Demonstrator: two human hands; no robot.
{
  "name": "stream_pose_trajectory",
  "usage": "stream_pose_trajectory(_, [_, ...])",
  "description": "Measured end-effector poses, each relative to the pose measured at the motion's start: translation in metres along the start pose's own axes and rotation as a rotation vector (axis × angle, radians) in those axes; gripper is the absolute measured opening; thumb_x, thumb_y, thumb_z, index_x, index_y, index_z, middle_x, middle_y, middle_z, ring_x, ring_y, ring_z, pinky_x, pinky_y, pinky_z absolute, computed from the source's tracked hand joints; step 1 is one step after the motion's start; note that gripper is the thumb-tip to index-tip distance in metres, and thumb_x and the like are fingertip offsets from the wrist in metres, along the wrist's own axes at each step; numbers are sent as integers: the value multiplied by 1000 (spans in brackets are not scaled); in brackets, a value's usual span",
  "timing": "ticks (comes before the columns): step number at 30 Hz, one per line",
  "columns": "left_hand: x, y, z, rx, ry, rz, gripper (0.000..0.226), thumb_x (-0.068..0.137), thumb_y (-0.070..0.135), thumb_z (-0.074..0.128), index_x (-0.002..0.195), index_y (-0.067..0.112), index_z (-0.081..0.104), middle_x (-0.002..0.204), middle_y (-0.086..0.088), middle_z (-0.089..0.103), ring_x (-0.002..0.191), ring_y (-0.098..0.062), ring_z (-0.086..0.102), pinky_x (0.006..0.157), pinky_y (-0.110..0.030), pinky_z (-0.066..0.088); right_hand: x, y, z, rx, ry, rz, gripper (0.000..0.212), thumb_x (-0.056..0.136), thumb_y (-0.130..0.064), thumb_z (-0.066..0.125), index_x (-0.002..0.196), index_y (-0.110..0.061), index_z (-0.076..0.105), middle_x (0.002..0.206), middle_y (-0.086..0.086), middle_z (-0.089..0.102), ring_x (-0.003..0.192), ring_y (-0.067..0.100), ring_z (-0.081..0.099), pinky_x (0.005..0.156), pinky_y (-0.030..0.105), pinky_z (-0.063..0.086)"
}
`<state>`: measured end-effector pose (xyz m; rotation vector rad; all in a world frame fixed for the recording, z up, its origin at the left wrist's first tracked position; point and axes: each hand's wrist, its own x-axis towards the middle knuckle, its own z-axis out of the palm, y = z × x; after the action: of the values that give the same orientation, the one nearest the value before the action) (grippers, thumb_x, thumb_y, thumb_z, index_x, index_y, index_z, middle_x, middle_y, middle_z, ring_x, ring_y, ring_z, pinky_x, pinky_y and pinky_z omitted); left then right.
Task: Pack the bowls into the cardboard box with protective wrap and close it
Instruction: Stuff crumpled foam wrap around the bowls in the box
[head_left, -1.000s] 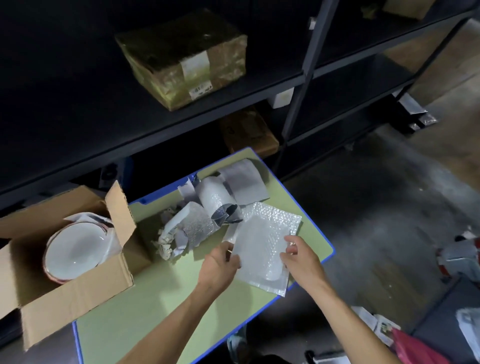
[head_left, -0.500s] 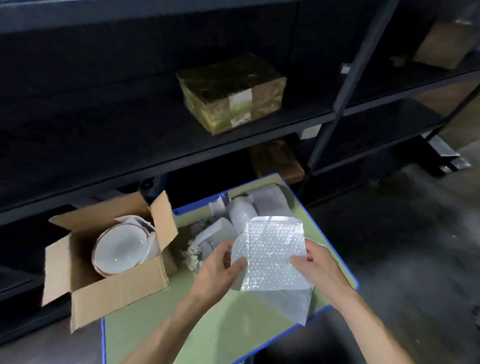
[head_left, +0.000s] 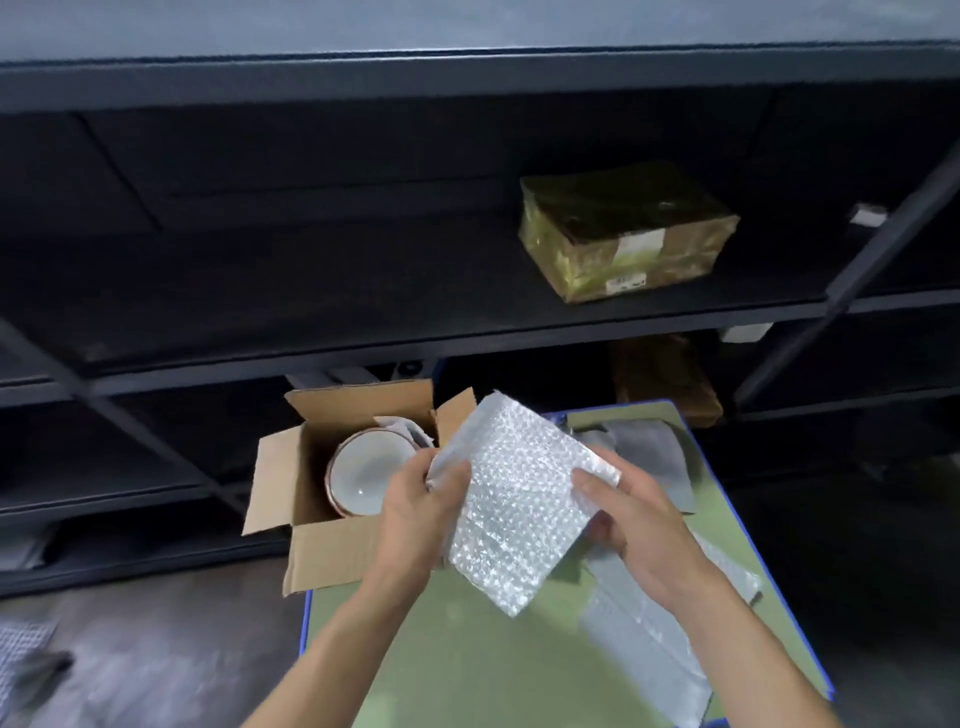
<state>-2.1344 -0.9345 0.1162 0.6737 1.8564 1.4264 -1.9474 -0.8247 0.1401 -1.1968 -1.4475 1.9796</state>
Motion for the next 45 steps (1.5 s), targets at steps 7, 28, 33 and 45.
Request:
stream_pose_trajectory(7, [3,-9,-19,-108,66,-78,17,92,37,61,92,20,62,86,-6,73,79,-30,72,71,-52,60,6,-3,58,-218,11,2,20,95,-12,65,112,-21,68,101,-6,77,97,15,72,86,36,56])
stream_pose_trajectory(28, [64,-62,-54,731,-63,178,20,96,38,50,83,22,48,77,5,52,70,-23,51,59,-33,34,46,-77,129,-1302,69,-70,15,82,-9,48,78,-23,49,76,1,59,66,20,54,54,33,38])
stream_pose_trajectory(33, [66,-70,-55,707,-48,147,19,95,37,50,82,24,48,77,3,63,70,-24,54,58,-34,38,68,-93,164,-1482,-4,-5,11,79,0,46,82,-8,54,78,8,62,65,25,55,48,29,34])
stream_pose_trajectory(45, [71,-72,-66,517,-85,150,22,97,40,56,83,23,56,67,3,59,69,-23,54,59,-30,37,124,-53,190,-1417,-114,301,14,86,-2,36,86,-8,49,80,9,61,54,20,66,40,20,37])
